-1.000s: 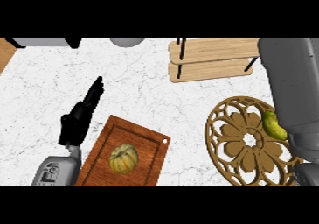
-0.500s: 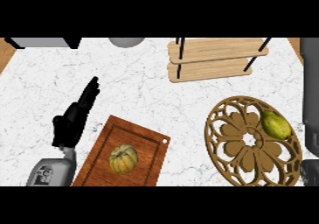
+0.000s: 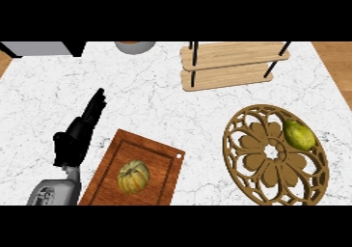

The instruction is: Pick the tomato from the placemat and place it in the tiered shelf

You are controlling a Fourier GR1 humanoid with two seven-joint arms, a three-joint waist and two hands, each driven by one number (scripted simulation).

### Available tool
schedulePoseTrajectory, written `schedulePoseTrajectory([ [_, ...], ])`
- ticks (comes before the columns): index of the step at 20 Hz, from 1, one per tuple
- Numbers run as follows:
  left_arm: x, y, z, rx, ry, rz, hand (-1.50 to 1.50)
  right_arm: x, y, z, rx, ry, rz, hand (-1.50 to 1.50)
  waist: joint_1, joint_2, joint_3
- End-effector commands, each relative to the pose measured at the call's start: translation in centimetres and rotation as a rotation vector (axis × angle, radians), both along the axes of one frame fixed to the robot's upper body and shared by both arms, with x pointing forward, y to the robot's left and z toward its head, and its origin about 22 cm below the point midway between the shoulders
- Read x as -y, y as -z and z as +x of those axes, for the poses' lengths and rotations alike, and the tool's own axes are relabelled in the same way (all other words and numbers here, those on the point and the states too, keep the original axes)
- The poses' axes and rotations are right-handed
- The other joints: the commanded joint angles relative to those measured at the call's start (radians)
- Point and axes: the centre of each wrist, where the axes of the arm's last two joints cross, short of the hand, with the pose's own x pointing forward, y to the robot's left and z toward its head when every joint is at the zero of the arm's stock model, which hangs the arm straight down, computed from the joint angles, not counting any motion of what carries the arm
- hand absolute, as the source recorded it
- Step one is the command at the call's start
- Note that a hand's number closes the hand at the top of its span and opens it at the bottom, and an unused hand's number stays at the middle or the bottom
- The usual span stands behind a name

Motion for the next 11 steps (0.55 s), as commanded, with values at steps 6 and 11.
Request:
schedulePoseTrajectory([
  [6,0.5,-0.1,0.1,-0.002,-0.009,0.001,0.0,9.1,0.7,-10.5,-0.141,0.003,-0.048,-1.5,-0.006,0.003,0.001],
  [11,-0.2,0.1,-0.1,-0.003,0.007,0.013,0.0,12.3,3.0,-15.7,-0.181,-0.03,-0.035,-1.5,0.001,0.005,0.001],
])
